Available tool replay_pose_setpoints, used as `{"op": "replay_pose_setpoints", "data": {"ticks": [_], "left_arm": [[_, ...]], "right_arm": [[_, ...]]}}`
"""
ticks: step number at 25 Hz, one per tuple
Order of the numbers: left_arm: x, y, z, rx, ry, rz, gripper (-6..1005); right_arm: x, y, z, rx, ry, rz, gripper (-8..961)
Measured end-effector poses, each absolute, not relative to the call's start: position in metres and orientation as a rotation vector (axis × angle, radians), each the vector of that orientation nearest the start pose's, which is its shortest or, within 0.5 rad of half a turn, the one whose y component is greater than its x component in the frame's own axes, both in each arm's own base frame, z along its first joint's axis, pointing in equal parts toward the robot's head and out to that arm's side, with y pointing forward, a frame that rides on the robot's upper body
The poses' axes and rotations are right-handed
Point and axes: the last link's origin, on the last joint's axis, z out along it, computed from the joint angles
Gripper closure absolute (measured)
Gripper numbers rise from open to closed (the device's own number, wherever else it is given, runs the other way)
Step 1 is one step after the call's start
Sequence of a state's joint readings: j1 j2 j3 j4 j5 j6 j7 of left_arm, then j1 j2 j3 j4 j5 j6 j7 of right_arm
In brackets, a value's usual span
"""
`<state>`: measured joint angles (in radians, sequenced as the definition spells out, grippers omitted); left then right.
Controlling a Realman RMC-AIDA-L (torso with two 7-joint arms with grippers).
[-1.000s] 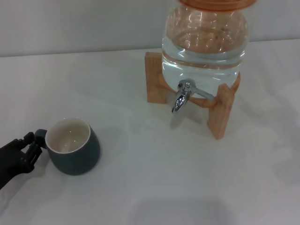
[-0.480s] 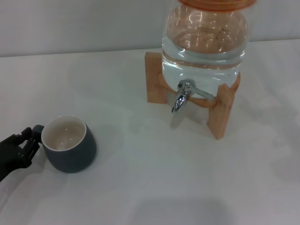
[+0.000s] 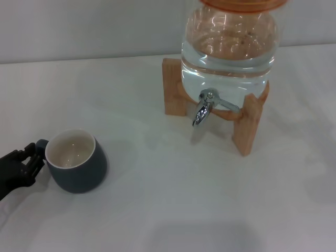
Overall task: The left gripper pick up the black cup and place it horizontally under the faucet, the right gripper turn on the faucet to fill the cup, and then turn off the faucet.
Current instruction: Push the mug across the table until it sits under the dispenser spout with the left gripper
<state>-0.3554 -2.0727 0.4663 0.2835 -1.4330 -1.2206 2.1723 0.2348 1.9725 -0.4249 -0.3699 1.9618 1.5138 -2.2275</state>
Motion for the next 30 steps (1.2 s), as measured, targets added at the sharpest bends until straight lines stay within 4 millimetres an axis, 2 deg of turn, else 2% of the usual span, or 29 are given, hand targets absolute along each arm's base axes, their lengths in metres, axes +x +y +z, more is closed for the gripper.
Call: {"op": "replay_pose_setpoints", "data": {"ticks": [17,20,26,30], "left_arm": [[-0.356,0.299,-0.019,-2.134,-0.843,-0.678,730],[-0.352,0.3,-0.02,-2.146,-0.834,-0.688,815],[-0.333,0.312,-0.025,-2.189,-0.787,-0.752,815],[-0.313,0.324,-0.036,-2.258,-0.755,-0.774,815]], "right_arm": [[0.378,0.27,0.127,-1.578,0.535,1.004,155],[0.378,0.27,0.127,-1.578,0.534,1.004,155],[0.378,0.27,0.126,-1.577,0.536,1.006,156],[0.376,0.271,0.124,-1.577,0.536,1.012,156]]}}
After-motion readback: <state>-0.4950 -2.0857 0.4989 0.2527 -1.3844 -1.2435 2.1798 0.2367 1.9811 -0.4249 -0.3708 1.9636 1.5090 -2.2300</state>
